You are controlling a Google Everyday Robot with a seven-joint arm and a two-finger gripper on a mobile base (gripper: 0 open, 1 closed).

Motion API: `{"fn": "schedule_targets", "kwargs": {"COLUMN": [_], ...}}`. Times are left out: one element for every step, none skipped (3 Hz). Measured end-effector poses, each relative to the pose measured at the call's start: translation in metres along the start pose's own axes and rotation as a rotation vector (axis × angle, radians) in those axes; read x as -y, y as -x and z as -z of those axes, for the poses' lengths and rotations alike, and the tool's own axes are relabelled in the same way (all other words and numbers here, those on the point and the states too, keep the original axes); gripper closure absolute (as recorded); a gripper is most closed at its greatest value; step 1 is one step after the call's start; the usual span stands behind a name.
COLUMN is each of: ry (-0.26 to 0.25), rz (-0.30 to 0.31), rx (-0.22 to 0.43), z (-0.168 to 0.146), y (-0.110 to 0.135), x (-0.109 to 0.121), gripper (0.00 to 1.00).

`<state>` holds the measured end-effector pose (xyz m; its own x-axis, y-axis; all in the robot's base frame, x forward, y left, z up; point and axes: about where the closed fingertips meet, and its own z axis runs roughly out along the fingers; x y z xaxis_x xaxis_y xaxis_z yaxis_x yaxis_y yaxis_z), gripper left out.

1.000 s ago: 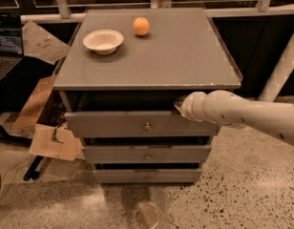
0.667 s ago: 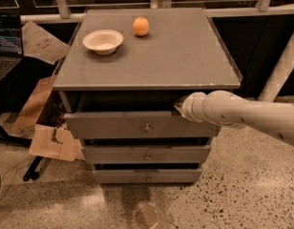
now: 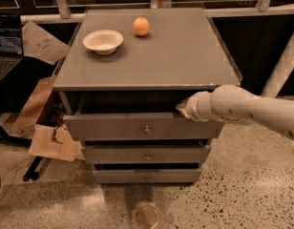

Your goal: Open top drawer

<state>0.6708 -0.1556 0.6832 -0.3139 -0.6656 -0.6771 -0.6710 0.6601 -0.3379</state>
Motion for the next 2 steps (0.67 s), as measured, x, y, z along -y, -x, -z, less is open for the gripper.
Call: {"fn": "schedule_targets", "kwargs": {"ry": [0.072, 0.102], "rz": [-0.109, -0.147], "rx": [0.026, 0.037], "z": [0.026, 0.039], "y": [0.004, 0.006], "x": [0.016, 0.023], "gripper": [1.00, 1.00]}}
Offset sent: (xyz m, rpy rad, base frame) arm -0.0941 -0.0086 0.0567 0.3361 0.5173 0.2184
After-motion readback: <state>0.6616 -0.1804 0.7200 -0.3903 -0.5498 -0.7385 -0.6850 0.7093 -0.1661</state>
